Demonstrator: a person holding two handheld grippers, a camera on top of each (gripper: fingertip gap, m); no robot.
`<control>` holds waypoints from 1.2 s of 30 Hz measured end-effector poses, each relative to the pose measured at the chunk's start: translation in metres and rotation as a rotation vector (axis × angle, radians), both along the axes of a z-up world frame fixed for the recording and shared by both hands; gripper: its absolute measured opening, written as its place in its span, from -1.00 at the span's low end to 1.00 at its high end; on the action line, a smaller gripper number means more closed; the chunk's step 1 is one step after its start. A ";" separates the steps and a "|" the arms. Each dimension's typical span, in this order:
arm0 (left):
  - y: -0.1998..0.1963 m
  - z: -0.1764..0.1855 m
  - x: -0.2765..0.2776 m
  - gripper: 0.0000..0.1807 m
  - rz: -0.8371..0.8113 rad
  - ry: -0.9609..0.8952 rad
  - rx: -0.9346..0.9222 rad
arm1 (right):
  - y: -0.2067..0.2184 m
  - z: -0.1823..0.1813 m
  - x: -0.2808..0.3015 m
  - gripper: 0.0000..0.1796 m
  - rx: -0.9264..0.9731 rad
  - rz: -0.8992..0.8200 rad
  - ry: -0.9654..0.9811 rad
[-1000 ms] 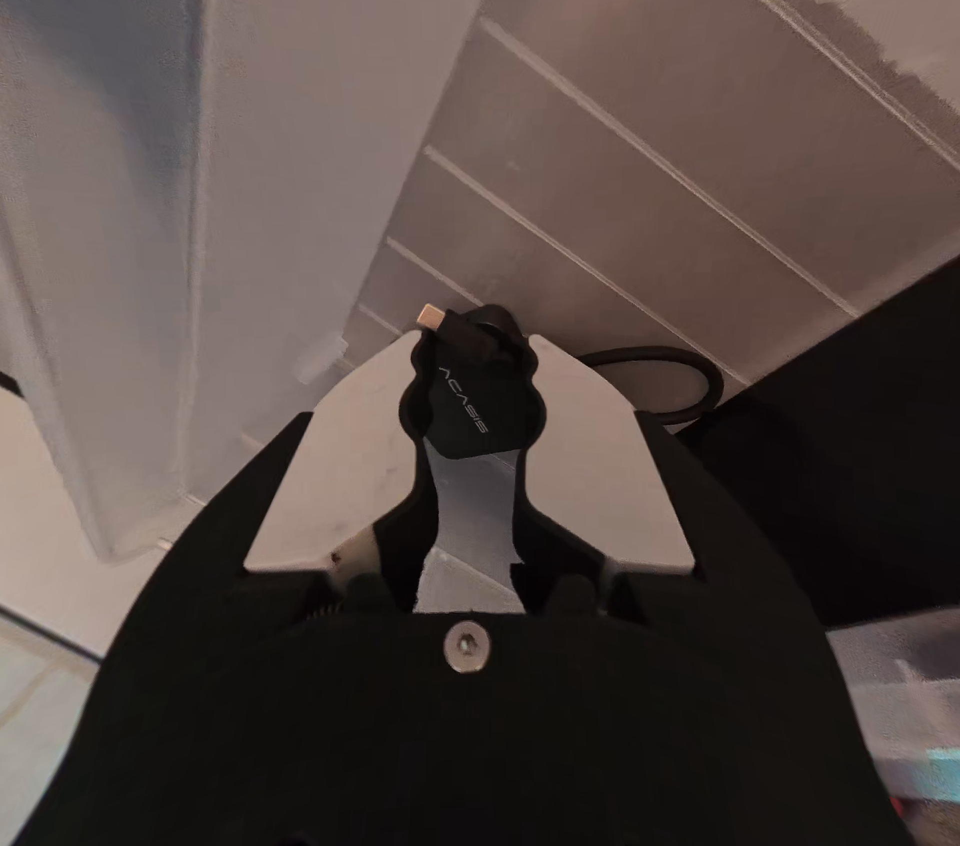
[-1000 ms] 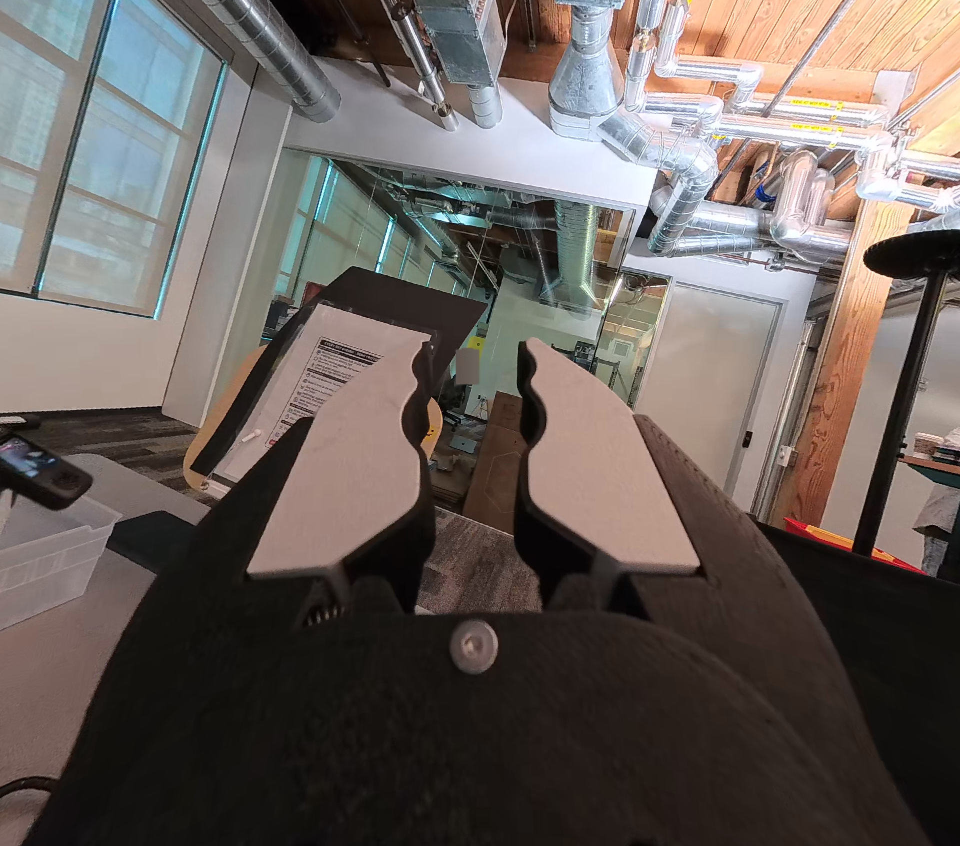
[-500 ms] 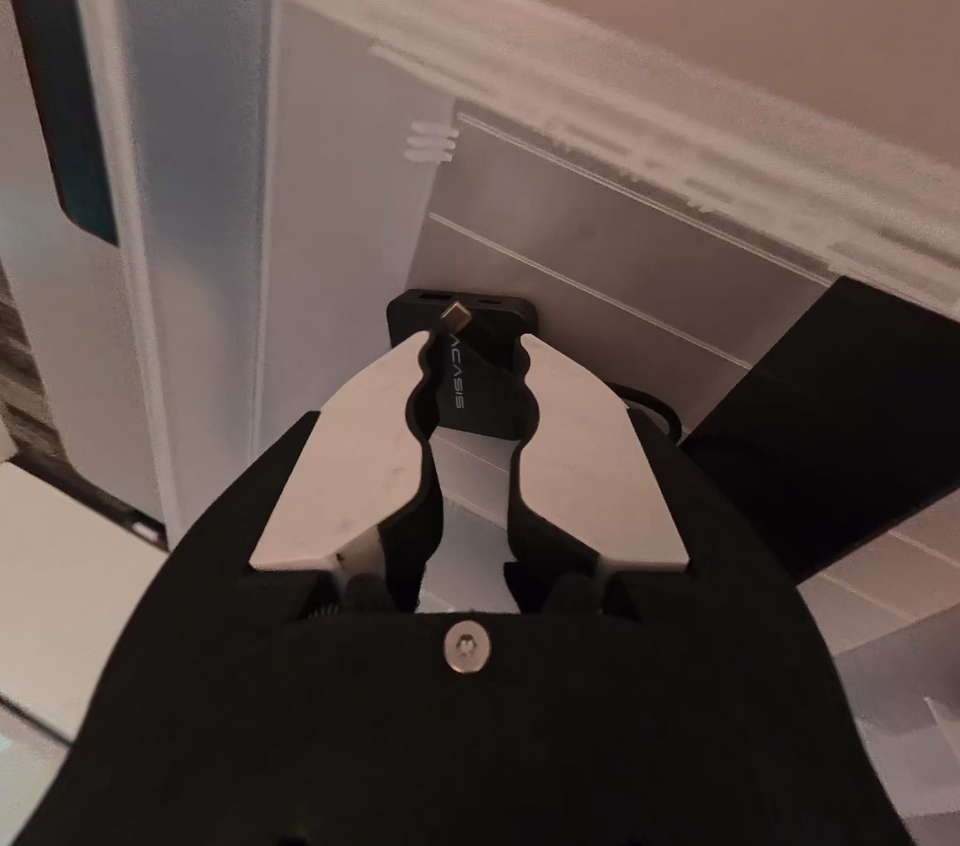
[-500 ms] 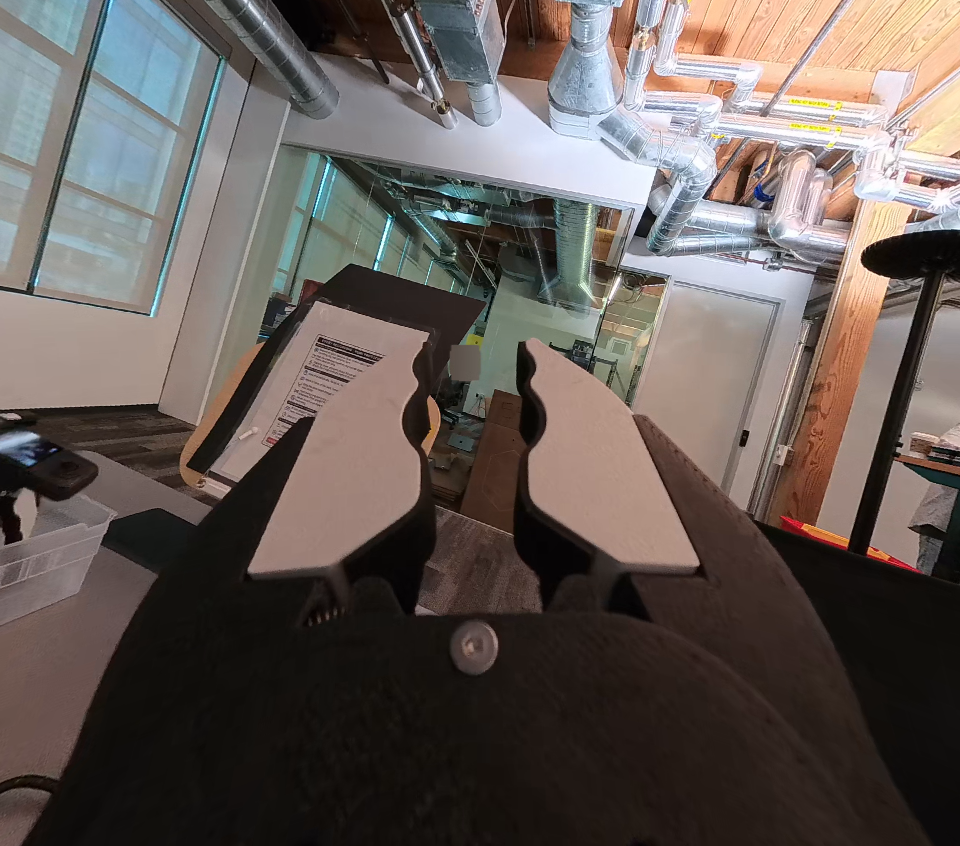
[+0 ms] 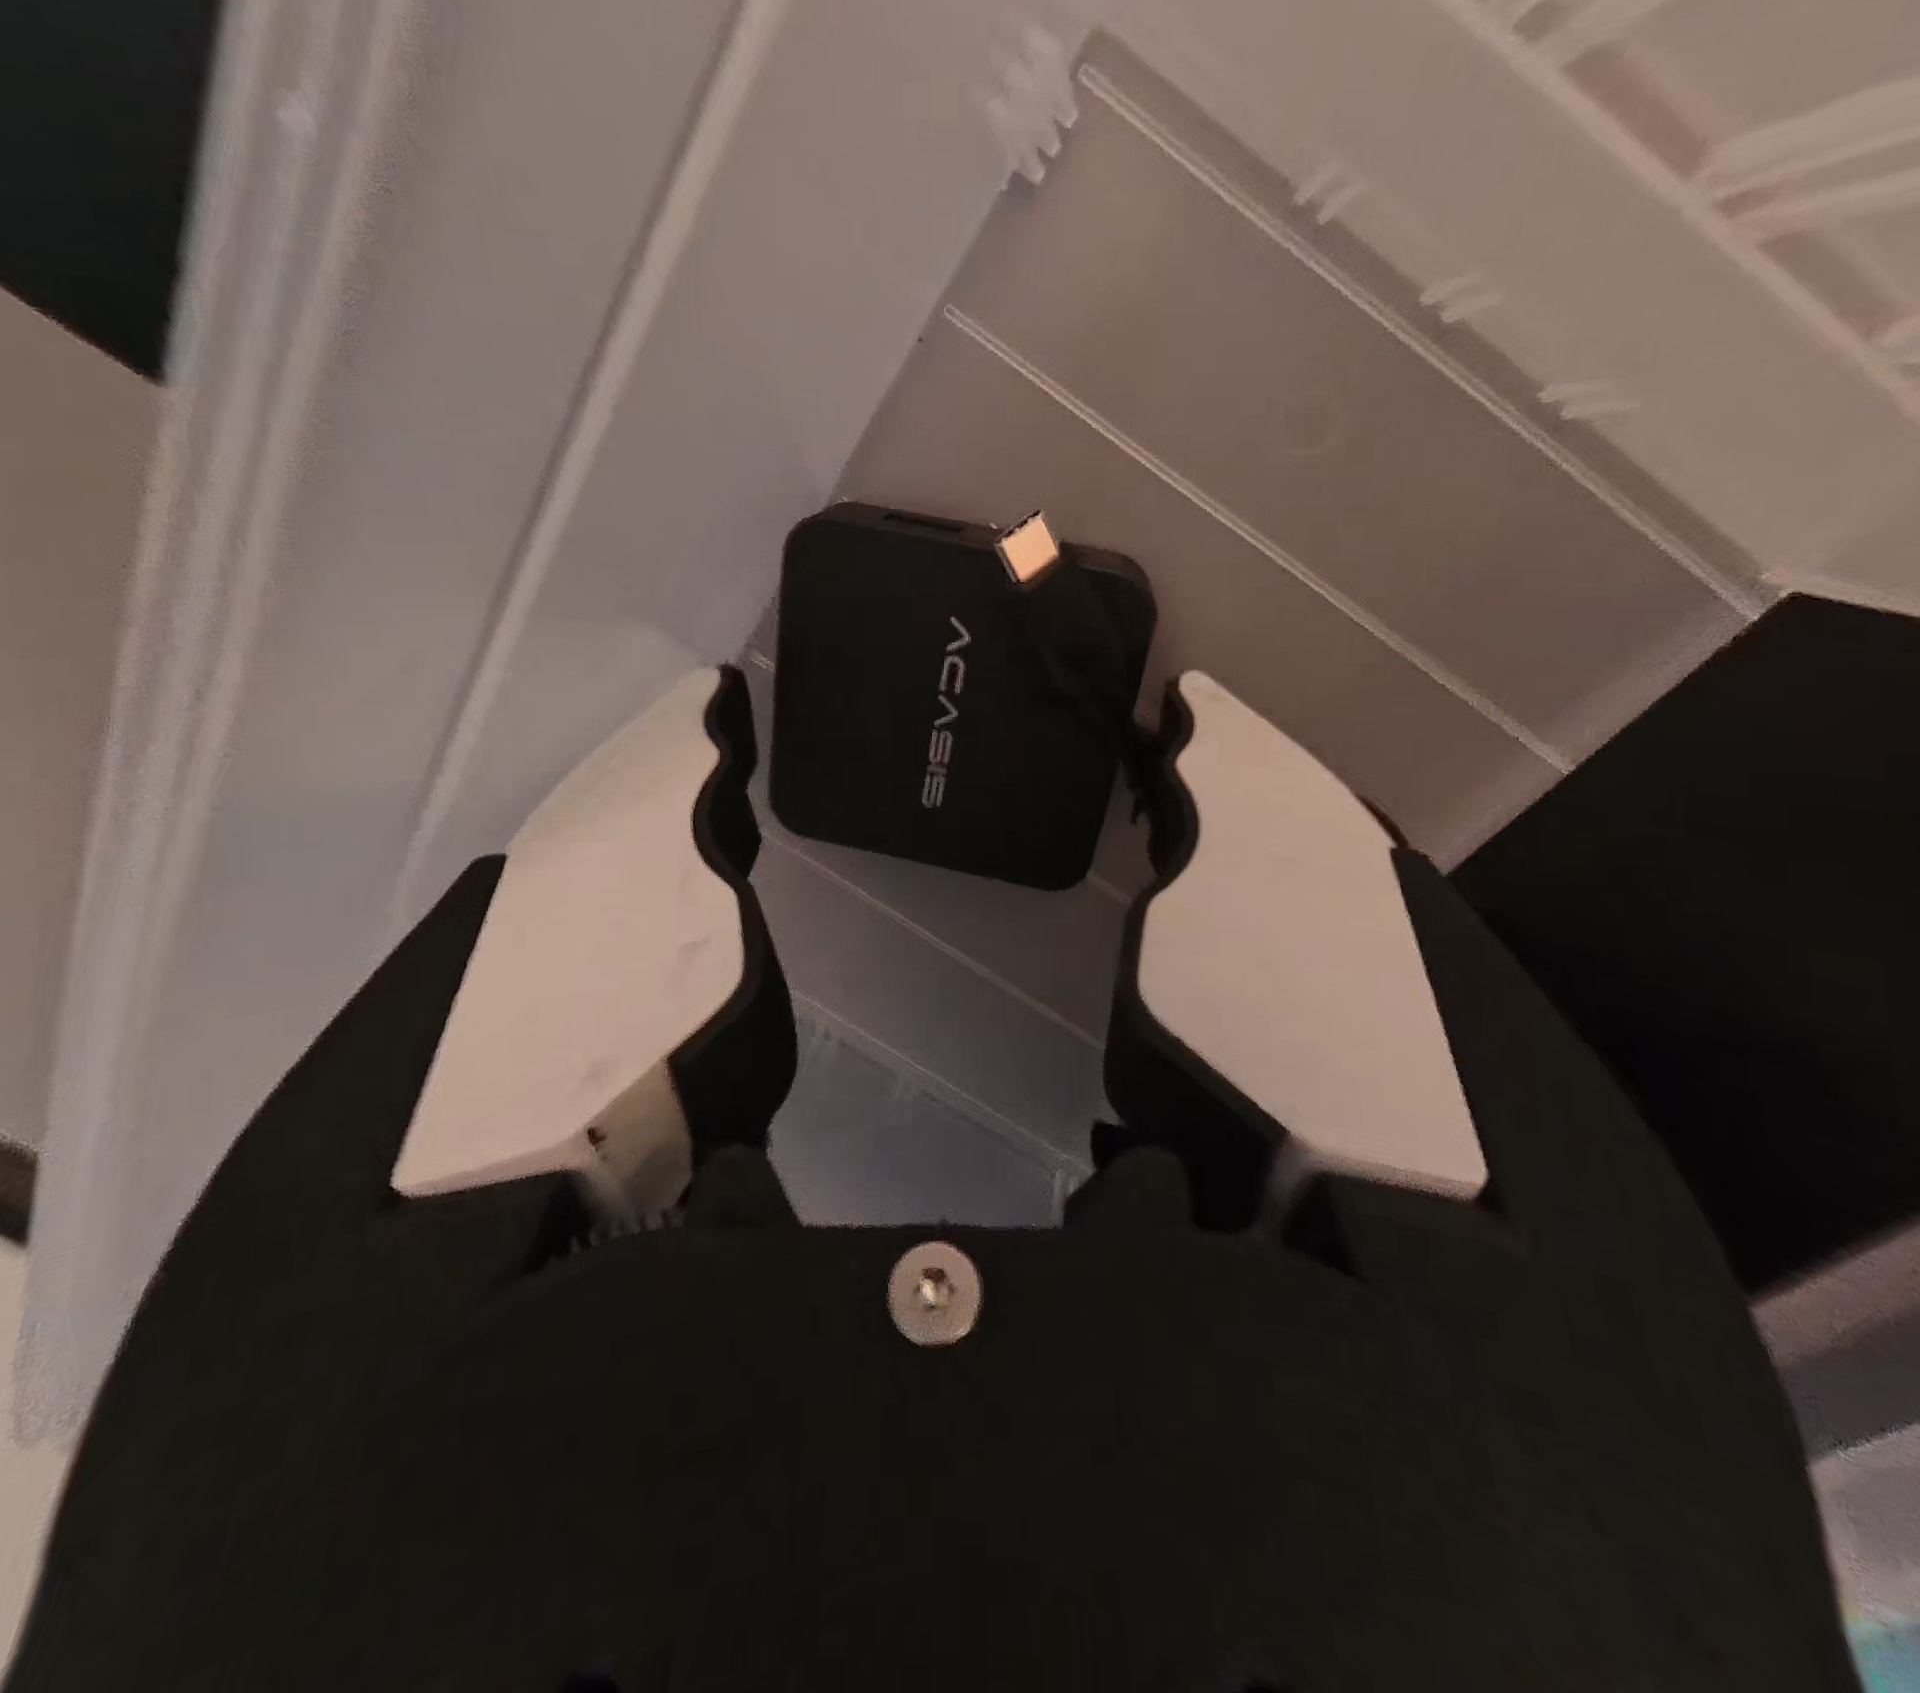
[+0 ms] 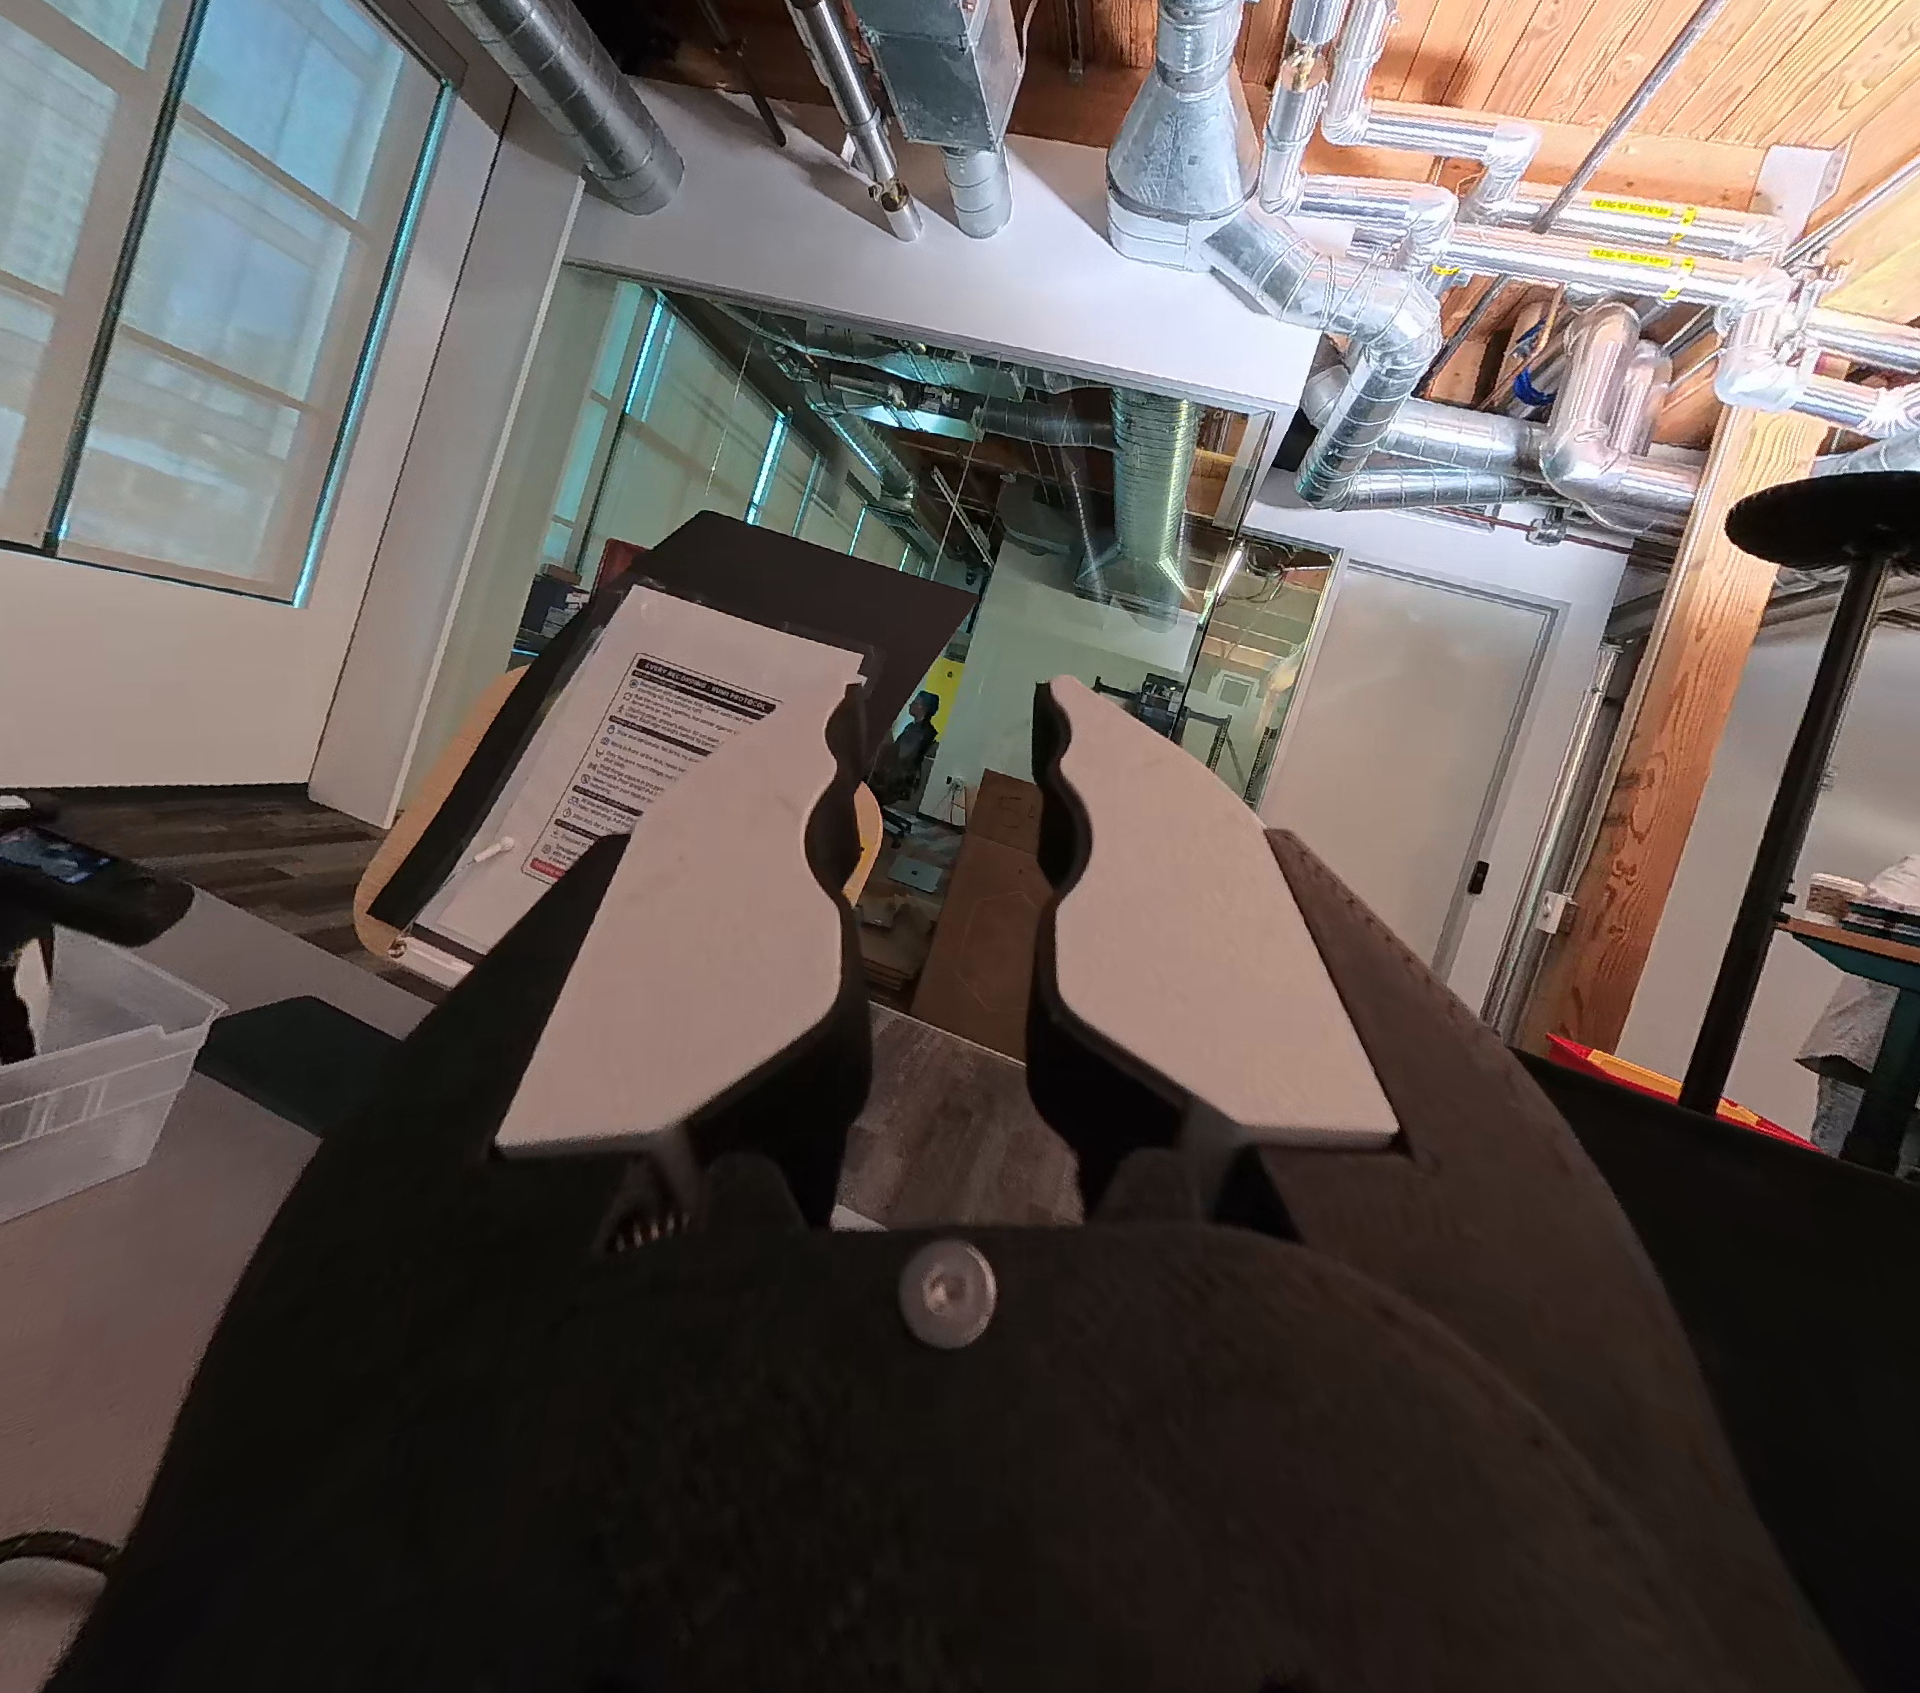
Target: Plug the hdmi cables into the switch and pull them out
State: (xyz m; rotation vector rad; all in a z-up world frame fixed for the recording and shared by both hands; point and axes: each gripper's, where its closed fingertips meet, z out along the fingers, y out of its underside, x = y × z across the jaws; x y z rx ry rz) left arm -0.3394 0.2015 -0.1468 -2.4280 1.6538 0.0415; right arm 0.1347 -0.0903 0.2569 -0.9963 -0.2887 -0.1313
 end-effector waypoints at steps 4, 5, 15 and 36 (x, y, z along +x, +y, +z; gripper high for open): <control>0.000 -0.002 0.003 -0.25 0.019 -0.062 -0.038 | 0.002 -0.001 -0.002 -0.65 -0.006 -0.002 -0.007; 0.000 -0.002 0.003 -0.25 0.012 -0.067 -0.039 | 0.003 -0.001 -0.002 -0.65 -0.007 -0.003 -0.009; 0.001 0.010 0.003 -0.27 -0.020 -0.063 0.009 | 0.005 -0.002 -0.001 -0.65 -0.012 -0.001 -0.009; -0.139 0.197 0.148 -0.27 -0.361 -0.790 0.169 | 0.038 -0.028 -0.068 -0.65 -0.126 0.134 -0.165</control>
